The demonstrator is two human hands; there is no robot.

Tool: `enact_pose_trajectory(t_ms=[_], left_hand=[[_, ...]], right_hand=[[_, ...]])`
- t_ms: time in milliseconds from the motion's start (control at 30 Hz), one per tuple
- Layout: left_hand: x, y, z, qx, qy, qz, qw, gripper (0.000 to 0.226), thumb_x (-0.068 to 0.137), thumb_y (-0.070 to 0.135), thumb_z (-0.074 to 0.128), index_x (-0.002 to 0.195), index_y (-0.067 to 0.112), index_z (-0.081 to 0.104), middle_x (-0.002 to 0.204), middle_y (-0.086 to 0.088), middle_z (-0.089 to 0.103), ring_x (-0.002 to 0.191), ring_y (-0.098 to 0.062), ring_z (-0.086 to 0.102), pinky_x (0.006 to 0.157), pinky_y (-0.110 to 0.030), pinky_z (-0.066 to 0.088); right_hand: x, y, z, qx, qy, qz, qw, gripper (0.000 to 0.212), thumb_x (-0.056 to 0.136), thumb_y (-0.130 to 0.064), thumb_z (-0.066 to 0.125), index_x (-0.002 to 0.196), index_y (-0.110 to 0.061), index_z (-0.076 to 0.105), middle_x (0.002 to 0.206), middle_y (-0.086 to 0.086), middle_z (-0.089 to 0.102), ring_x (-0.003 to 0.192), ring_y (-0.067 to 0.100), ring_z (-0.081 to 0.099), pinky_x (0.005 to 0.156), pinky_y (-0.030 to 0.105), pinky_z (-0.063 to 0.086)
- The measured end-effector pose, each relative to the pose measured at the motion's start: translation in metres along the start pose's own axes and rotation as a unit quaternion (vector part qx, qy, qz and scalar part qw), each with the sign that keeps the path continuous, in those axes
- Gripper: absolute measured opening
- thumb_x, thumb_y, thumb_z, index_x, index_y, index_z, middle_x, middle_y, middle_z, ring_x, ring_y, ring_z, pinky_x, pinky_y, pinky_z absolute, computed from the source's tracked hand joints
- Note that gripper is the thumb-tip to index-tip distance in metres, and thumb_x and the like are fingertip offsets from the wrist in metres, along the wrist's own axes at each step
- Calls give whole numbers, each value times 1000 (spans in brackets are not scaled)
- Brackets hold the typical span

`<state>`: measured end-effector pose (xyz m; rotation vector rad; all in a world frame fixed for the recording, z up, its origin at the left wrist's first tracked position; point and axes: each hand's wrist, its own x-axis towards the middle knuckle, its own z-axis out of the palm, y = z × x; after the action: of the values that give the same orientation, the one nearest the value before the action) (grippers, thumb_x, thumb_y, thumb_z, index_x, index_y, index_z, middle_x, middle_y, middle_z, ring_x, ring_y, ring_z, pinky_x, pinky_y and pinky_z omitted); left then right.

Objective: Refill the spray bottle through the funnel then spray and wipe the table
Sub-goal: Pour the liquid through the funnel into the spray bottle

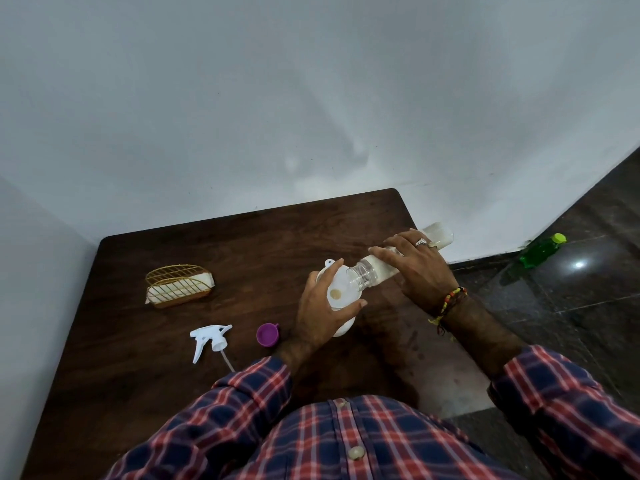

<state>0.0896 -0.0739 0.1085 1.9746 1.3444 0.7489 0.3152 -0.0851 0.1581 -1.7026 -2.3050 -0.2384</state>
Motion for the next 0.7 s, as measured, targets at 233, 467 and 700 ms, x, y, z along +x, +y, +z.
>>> enact_pose_trajectory(t_ms=[233, 467, 700], left_hand=[[1, -1, 2, 7, 1, 4, 1000, 89, 66, 71, 64, 143, 32, 41, 134, 5, 51, 109, 4, 40, 90, -10, 32], [1, -3, 3, 14, -2, 1, 1000, 90, 66, 72, 62, 144, 32, 40, 137, 5, 49, 112, 5, 38, 91, -12, 30], [0, -3, 2, 5, 4, 7, 1000, 88, 67, 69, 65, 143, 30, 42, 135, 5, 51, 110, 6, 39, 89, -7, 29]], right_hand=[[-1, 0, 1, 0, -4, 1, 1000, 64, 66, -4, 56, 128, -21, 61, 117, 8, 62, 110, 31, 53, 99, 50, 45], [0, 0, 1, -4, -1, -6, 1000, 61, 70, -8, 48, 128, -21, 61, 116, 8, 62, 110, 31, 53, 102, 51, 44], [0, 3, 3, -10, -8, -13, 1000, 65, 67, -4, 60, 129, -22, 61, 116, 8, 62, 110, 32, 54, 103, 53, 42]])
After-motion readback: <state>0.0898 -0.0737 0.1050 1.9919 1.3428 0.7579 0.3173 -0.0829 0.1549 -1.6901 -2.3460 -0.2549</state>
